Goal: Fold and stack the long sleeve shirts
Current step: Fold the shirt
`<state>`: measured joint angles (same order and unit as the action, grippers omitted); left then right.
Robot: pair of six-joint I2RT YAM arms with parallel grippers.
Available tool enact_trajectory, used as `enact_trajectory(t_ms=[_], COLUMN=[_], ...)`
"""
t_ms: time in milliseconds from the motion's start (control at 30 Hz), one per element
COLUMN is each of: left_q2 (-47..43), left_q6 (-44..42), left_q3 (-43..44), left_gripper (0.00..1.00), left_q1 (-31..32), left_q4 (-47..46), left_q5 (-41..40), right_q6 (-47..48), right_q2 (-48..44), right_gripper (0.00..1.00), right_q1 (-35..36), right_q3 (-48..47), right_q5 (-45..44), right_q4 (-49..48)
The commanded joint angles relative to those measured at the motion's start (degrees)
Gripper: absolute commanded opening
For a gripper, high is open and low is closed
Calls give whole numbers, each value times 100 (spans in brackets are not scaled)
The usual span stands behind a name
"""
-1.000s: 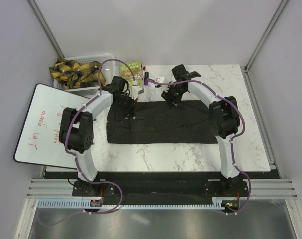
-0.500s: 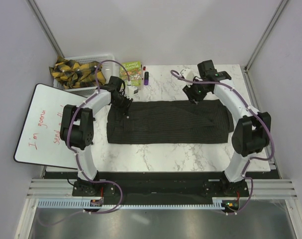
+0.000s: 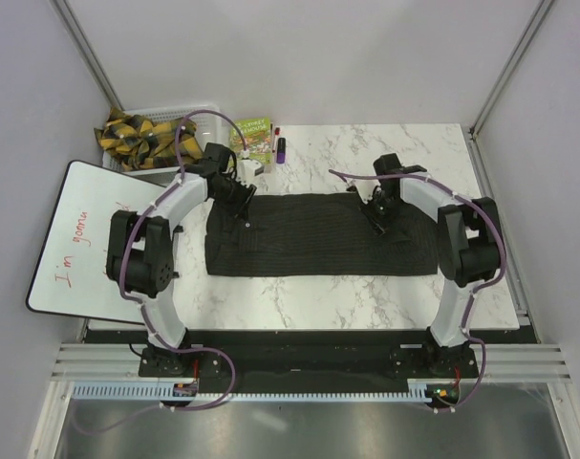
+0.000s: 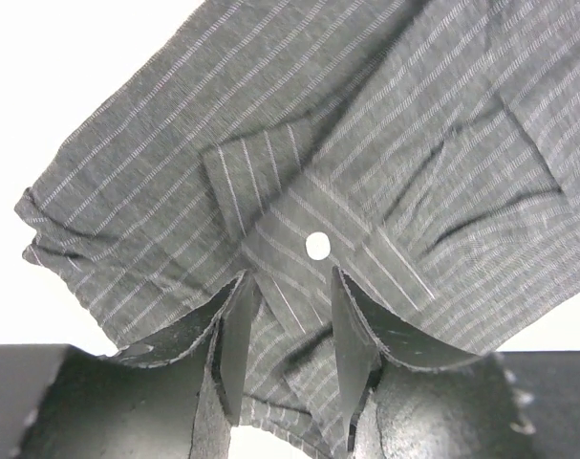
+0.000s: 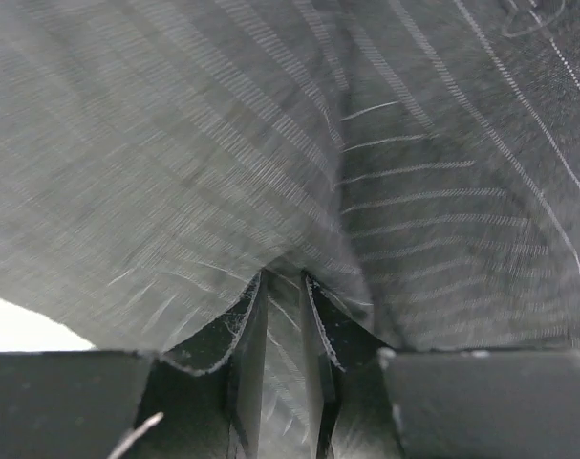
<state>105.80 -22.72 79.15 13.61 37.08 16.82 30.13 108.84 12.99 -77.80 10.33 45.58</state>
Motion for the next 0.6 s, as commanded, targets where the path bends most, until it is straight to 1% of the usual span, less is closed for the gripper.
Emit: enact_trajectory(t_ms=[0,33,67,100,167,200,233,267,300,333,400,433,467,500,567], left_q2=[-506,-551,-621,-744,-876,-929,-1051,-1087,-1122,-1166,-1158,-1123,-975,-904,-624], left_q6=[-390,-426,-478,-557,-663,-829,-891,-944,-1040,-1128,-1557,-1682,-1787,-1910,-1973], left_q3=[-295,-400,-453,-506,-646,-699,-787,-822,-849,-901,-963,-981,-972,-946,-823], left_gripper=[46,47,53,57,63,64,64,64,64,64,64,63,61,60,59], left_q1=[-25,-33,-42,-51,-51,-51,-42,-42,-25,1,89,124,203,247,361], left_q4=[-87,-87,-78,-69,-61,-52,-26,-25,-25,-25,-34,-60,-95,-174,-306], left_q5=[330,374,444,541,699,1013,1190,1314,1463,1482,1369,1281,1193,1044,947], right_q6=[-34,54,133,221,589,704,809,923,864,741,451,398,354,240,160], right_q2=[479,585,682,926,1217,1541,1709,1842,1982,1992,1757,1598,1423,1038,641], right_gripper=[27,28,28,28,29,31,32,32,35,38,49,51,52,55,58], right_q1=[-209,-244,-288,-358,-438,-447,-456,-447,-447,-447,-455,-447,-447,-447,-438], right_q3=[-130,-261,-366,-498,-1051,-1288,-1891,-2227,-2535,-3147,-3548,-3619,-3567,-3471,-2988], right_q5=[-759,-960,-997,-1180,-1654,-1848,-1972,-1991,-1973,-1860,-1509,-1368,-1254,-1122,-1050], right_q4=[-628,-673,-708,-804,-1006,-1303,-1428,-1482,-1560,-1518,-1299,-1237,-1192,-1149,-1131])
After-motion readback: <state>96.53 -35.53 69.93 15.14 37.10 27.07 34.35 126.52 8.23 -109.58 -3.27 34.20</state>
